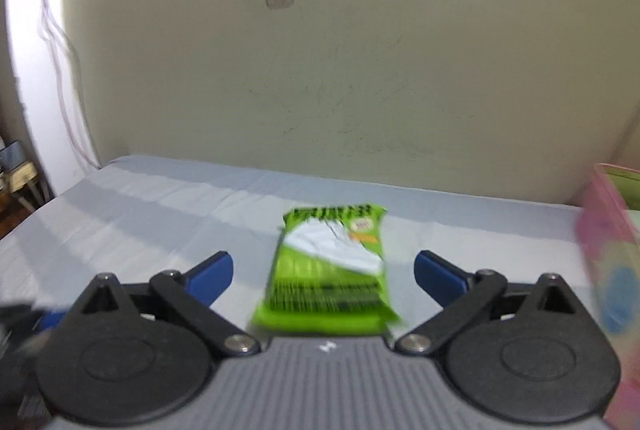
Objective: Organize objects
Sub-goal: 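Move the right gripper to the green Dafi wipes pack and grasp it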
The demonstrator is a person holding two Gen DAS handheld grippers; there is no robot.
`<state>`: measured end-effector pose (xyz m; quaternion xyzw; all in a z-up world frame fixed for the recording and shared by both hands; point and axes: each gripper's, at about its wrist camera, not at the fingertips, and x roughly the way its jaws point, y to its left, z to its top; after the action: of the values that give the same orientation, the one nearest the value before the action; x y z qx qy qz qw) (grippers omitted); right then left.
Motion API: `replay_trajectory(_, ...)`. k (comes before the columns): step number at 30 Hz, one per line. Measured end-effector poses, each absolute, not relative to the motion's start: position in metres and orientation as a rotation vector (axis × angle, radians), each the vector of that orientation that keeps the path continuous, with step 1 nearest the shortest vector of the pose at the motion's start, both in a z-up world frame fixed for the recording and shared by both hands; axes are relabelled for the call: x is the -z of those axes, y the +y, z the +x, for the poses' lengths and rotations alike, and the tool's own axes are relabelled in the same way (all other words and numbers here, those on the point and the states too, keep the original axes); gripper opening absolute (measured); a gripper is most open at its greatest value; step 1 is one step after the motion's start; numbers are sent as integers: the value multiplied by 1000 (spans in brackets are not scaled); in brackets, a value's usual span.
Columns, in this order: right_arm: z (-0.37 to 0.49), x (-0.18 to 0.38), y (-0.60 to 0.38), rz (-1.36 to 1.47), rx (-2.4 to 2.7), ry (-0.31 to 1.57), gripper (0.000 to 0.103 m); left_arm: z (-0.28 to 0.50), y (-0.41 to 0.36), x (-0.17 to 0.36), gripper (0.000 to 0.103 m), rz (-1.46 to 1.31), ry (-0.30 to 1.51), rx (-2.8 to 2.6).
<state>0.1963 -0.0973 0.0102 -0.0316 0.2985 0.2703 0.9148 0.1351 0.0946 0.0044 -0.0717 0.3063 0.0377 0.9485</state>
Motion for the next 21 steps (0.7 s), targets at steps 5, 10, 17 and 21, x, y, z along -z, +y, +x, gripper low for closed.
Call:
replay_trajectory(5, 232, 23, -57, -141, -489, 719, 101, 138, 92, -2, 73, -136, 625, -76)
replay_trajectory(10, 228, 30, -64, -146, -494, 715, 76, 139, 94, 0, 76, -145, 625, -71)
replay_trajectory(17, 172, 29, -109, -181, -593, 689, 76, 139, 92, 0, 77, -135, 623, -78)
replay_trajectory(21, 128, 27, -136, -213, -646, 675, 76, 139, 91, 0, 78, -124, 623, -83)
